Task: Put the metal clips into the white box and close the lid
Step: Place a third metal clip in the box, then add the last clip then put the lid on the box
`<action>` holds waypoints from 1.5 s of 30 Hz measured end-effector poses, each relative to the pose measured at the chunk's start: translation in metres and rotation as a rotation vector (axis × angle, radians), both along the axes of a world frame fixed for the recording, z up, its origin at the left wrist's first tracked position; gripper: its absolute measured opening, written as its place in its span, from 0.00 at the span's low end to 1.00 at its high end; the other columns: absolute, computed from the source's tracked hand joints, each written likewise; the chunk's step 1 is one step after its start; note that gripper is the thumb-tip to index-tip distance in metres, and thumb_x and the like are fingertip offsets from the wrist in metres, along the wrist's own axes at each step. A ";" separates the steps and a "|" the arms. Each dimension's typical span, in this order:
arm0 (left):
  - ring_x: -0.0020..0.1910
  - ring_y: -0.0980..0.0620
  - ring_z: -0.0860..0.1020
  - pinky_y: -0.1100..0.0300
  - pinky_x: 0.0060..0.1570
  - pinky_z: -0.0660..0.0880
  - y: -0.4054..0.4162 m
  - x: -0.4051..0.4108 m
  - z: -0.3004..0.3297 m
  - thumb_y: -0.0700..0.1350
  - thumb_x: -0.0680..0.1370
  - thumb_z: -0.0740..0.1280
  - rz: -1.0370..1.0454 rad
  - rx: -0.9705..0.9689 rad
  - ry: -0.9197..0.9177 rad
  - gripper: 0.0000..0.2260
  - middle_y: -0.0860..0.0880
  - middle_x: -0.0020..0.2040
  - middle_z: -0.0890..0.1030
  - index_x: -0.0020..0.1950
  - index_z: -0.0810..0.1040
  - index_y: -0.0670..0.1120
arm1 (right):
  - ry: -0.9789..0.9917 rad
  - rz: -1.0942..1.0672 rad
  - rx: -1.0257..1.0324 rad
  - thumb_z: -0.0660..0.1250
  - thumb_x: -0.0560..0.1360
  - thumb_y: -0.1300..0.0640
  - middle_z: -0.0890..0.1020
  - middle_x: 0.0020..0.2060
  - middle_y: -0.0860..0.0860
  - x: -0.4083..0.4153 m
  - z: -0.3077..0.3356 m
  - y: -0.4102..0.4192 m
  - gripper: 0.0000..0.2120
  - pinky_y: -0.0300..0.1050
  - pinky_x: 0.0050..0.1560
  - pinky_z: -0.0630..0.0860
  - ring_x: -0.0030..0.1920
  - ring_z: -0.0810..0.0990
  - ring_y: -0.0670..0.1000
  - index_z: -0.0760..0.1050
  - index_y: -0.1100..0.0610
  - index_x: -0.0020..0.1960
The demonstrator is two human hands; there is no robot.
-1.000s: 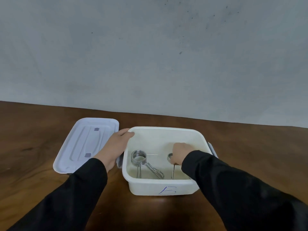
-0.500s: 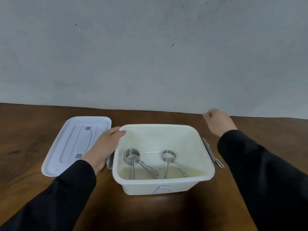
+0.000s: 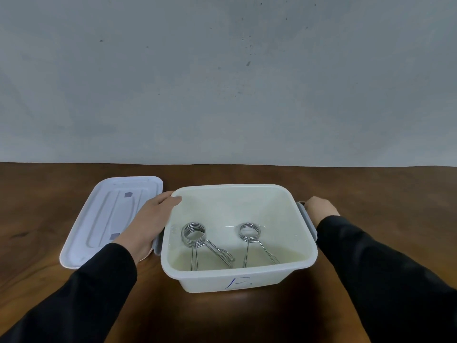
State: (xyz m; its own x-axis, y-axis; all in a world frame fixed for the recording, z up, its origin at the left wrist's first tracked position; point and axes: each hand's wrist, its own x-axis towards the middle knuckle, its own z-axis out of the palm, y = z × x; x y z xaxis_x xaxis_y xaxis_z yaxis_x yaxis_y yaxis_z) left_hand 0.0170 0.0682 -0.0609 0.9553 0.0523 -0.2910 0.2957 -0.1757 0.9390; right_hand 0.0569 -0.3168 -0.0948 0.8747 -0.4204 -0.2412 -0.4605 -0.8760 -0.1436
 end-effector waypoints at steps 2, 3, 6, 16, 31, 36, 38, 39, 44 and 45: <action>0.56 0.45 0.84 0.46 0.59 0.79 0.000 0.000 0.000 0.51 0.83 0.64 -0.002 -0.003 -0.007 0.11 0.49 0.54 0.87 0.60 0.84 0.53 | -0.078 -0.055 0.005 0.63 0.78 0.47 0.83 0.36 0.55 0.002 0.029 -0.005 0.18 0.43 0.35 0.75 0.36 0.82 0.56 0.81 0.62 0.44; 0.55 0.45 0.84 0.46 0.58 0.80 0.000 -0.001 0.000 0.52 0.83 0.63 -0.002 -0.003 -0.009 0.11 0.49 0.54 0.87 0.60 0.84 0.53 | -0.142 -0.053 -0.012 0.63 0.77 0.44 0.82 0.33 0.55 0.002 0.050 -0.007 0.20 0.43 0.33 0.73 0.34 0.81 0.55 0.81 0.61 0.43; 0.54 0.46 0.84 0.46 0.58 0.80 -0.001 -0.001 0.001 0.52 0.83 0.63 -0.005 0.000 -0.015 0.11 0.49 0.53 0.87 0.60 0.83 0.53 | -0.381 0.056 0.051 0.69 0.76 0.45 0.81 0.34 0.59 -0.006 0.129 -0.008 0.18 0.47 0.39 0.75 0.37 0.81 0.60 0.82 0.60 0.40; 0.57 0.47 0.83 0.46 0.60 0.79 0.002 -0.003 0.002 0.51 0.83 0.63 -0.020 -0.023 -0.027 0.12 0.50 0.56 0.86 0.62 0.83 0.53 | -0.018 0.500 0.008 0.70 0.72 0.45 0.74 0.23 0.50 -0.050 0.148 0.131 0.19 0.41 0.29 0.66 0.26 0.72 0.51 0.75 0.58 0.31; 0.56 0.48 0.82 0.52 0.54 0.78 0.004 0.001 0.000 0.51 0.83 0.63 -0.037 -0.050 -0.044 0.13 0.51 0.55 0.86 0.63 0.83 0.52 | 0.171 0.477 -0.191 0.71 0.72 0.43 0.77 0.42 0.51 -0.016 0.022 0.140 0.16 0.45 0.46 0.70 0.43 0.75 0.55 0.74 0.55 0.48; 0.57 0.48 0.82 0.53 0.53 0.78 0.004 0.002 -0.002 0.52 0.83 0.63 -0.037 -0.036 -0.046 0.13 0.51 0.56 0.85 0.64 0.82 0.52 | 0.171 0.475 -0.159 0.69 0.73 0.37 0.77 0.43 0.50 -0.018 0.018 0.138 0.21 0.45 0.49 0.71 0.44 0.75 0.53 0.72 0.54 0.47; 0.57 0.47 0.82 0.53 0.53 0.78 0.004 0.003 -0.003 0.52 0.83 0.63 -0.035 -0.033 -0.043 0.13 0.50 0.56 0.85 0.64 0.82 0.52 | 0.174 0.485 -0.144 0.68 0.73 0.36 0.77 0.43 0.50 -0.019 0.020 0.139 0.21 0.45 0.50 0.71 0.45 0.75 0.53 0.73 0.54 0.48; 0.57 0.47 0.81 0.52 0.53 0.78 0.004 0.003 -0.003 0.52 0.83 0.63 -0.035 -0.030 -0.041 0.13 0.50 0.56 0.85 0.63 0.82 0.52 | 0.176 0.486 -0.138 0.68 0.73 0.36 0.78 0.44 0.50 -0.019 0.021 0.139 0.21 0.46 0.52 0.72 0.45 0.75 0.53 0.74 0.55 0.49; 0.58 0.47 0.82 0.50 0.59 0.79 0.006 0.002 -0.005 0.54 0.83 0.63 -0.064 -0.031 -0.039 0.13 0.50 0.55 0.86 0.62 0.83 0.52 | 0.173 0.490 -0.125 0.67 0.74 0.37 0.78 0.43 0.50 -0.023 0.025 0.138 0.21 0.45 0.49 0.70 0.44 0.75 0.53 0.75 0.55 0.49; 0.58 0.48 0.81 0.51 0.59 0.78 0.007 0.001 -0.004 0.56 0.84 0.62 -0.079 -0.038 -0.031 0.15 0.51 0.56 0.86 0.62 0.82 0.52 | 0.160 0.498 -0.144 0.67 0.75 0.37 0.79 0.44 0.51 -0.024 0.029 0.138 0.20 0.45 0.49 0.69 0.45 0.75 0.54 0.76 0.55 0.50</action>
State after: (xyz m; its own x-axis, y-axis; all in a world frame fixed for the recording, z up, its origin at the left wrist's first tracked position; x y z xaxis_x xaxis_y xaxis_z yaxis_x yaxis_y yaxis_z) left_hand 0.0184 0.0754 -0.0648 0.9646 -0.0340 -0.2616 0.2530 -0.1614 0.9539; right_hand 0.0327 -0.1792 -0.0660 0.9337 -0.0034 -0.3580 0.0087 -0.9994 0.0322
